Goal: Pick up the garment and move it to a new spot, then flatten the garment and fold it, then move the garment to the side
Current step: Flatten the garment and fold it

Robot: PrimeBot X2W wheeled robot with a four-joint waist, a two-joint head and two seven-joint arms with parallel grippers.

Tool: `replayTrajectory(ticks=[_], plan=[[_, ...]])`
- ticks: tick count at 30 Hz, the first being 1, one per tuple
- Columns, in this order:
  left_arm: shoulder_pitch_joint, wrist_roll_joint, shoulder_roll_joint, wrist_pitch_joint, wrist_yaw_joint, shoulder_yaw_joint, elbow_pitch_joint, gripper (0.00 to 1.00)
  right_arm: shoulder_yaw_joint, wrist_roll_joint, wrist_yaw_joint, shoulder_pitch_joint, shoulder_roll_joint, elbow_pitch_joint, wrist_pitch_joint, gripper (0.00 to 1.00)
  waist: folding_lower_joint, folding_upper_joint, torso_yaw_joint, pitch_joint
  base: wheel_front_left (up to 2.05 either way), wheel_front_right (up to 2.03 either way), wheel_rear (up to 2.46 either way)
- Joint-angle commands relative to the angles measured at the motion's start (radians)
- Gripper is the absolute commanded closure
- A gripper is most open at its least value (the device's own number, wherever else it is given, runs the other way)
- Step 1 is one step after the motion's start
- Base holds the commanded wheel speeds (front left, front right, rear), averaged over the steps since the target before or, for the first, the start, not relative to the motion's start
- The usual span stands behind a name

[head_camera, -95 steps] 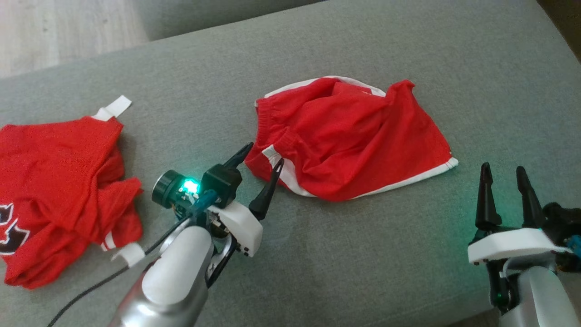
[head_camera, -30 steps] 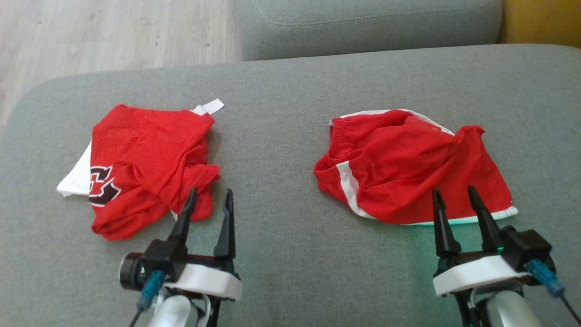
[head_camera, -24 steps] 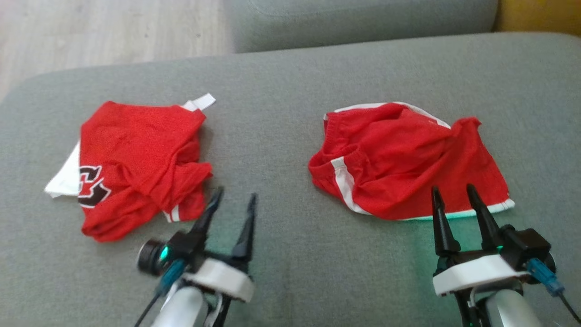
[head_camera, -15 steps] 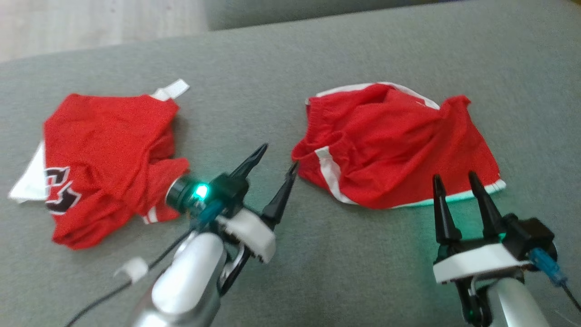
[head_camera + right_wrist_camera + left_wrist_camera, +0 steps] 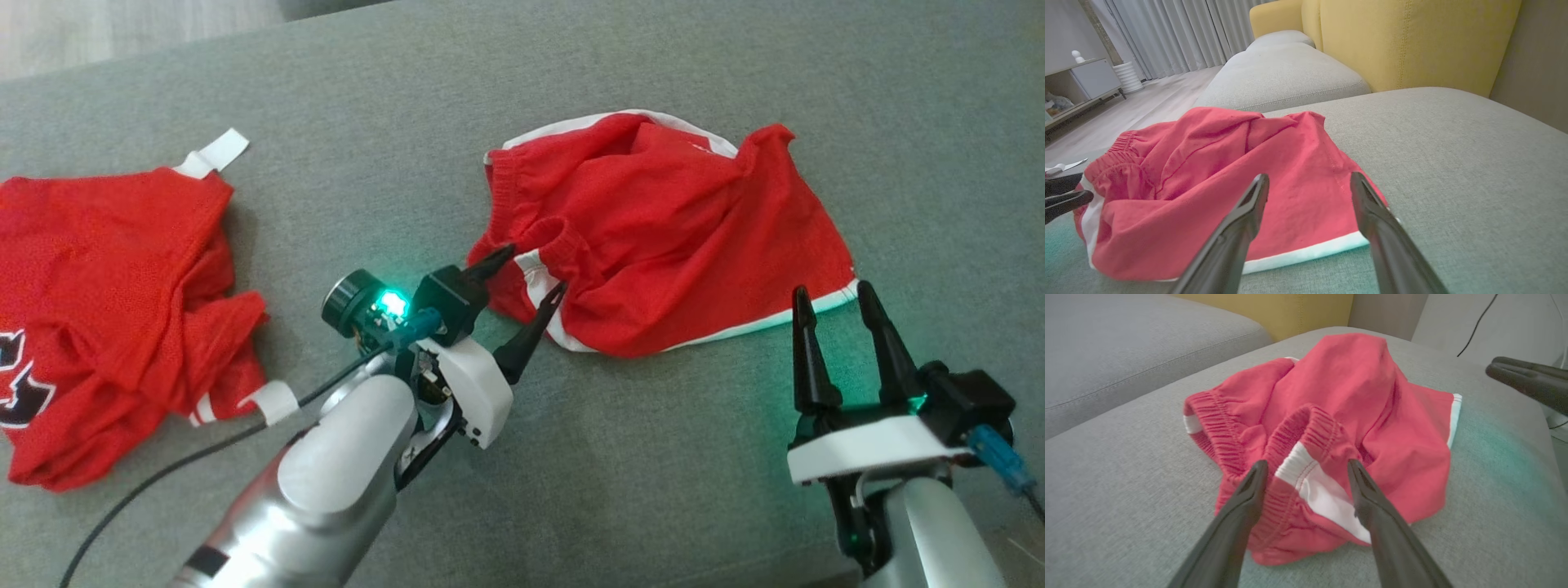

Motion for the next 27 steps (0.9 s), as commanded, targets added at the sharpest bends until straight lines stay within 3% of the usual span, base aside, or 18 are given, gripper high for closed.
replayTrajectory(ticks=[1,13,14,18,27], plan=[[-0.045,-0.008,0.020,0.002,0.002,0.020,-0.023,0.00,0.020,0.010,-0.001,-0.034,-0.006,-0.026,-0.011,0.00,-0.0001,0.0000,-0.004,0.002,0.00,0.00,0.00],[-0.098,-0.042,0.047,0.041,0.002,-0.044,0.006,0.00,0.019,0.016,-0.001,-0.040,-0.006,-0.023,-0.011,0.00,-0.0001,0.0000,-0.022,0.008,0.00,0.00,0.00],[-0.101,-0.049,0.050,0.047,0.002,-0.052,0.006,0.14,0.018,0.015,-0.001,-0.039,-0.006,-0.022,-0.011,0.00,-0.0001,0.0000,-0.022,0.007,0.00,0.00,0.00],[-0.109,-0.071,0.062,0.061,0.002,-0.082,0.000,0.99,0.012,0.013,-0.001,-0.037,-0.006,-0.017,-0.011,0.00,-0.0001,0.0000,-0.022,0.003,0.00,0.00,0.00],[-0.094,-0.098,0.082,0.017,0.009,-0.095,-0.022,1.00,-0.018,0.001,-0.001,-0.028,-0.006,0.000,-0.011,0.00,-0.0001,0.0000,0.002,-0.028,0.00,0.00,0.00]])
